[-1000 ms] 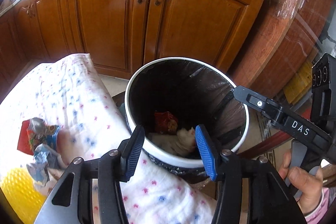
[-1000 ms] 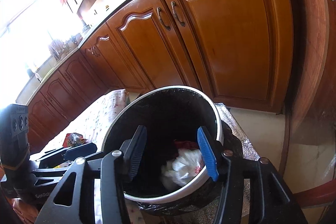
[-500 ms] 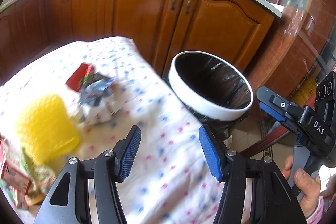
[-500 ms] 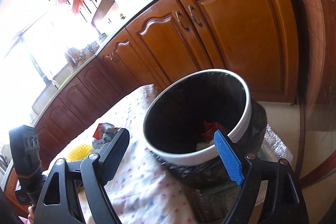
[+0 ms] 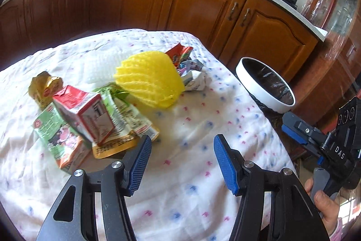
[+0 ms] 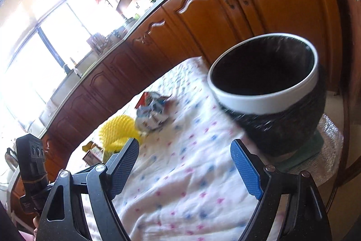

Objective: Collect trash
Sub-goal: 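Grasp the green milk carton with the left tool while the right tool grasps the green drink pouch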

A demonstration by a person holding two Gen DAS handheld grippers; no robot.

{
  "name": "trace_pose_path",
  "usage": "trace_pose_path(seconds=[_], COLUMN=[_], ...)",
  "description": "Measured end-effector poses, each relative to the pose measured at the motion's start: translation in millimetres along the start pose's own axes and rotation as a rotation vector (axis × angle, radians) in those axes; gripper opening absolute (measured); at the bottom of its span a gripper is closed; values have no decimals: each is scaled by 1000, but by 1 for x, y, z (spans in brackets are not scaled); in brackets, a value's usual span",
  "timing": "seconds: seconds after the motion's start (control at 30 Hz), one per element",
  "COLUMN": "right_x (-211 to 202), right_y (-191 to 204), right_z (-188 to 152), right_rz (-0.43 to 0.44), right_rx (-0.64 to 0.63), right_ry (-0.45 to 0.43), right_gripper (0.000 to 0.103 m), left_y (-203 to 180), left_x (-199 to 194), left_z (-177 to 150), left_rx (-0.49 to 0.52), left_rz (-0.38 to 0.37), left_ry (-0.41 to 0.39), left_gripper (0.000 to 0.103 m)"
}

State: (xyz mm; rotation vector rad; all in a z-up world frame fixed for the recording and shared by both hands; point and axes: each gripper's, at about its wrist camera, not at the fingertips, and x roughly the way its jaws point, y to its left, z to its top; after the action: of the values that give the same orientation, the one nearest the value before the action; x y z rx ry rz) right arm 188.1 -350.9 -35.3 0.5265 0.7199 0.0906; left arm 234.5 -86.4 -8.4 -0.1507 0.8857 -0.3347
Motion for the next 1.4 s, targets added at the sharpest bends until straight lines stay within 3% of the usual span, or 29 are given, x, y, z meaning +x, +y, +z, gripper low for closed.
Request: trace_pose_path(seconds=[0.3,0.6,0.67,0.83,1.13,1.4], right_x=[20,32,38,62,110,144], right_y=[43,85,95,120,152,163], right_z=[-26,-42,-43,-47,-50,-52], right_rz=[62,108,118,143,169,154], right_rx=[-81,-180,-208,-278,-367,-417], right_ry=[67,112,127,185,272,330], right_gripper=[85,82,75,43,26,17], left_y=[46,88,95,104,117,123], left_x=[-45,-65,-63,-51,-12,-1], left_z=[-21,-26,-25,-17,-1,4], left_rx=[-88,-198,-221,-259,-288,-225], left_rz=[70,157,166,161,163,193], left_ry=[-46,-59,-49,-27,23,20], left_gripper=[57,57,57,57,57,58])
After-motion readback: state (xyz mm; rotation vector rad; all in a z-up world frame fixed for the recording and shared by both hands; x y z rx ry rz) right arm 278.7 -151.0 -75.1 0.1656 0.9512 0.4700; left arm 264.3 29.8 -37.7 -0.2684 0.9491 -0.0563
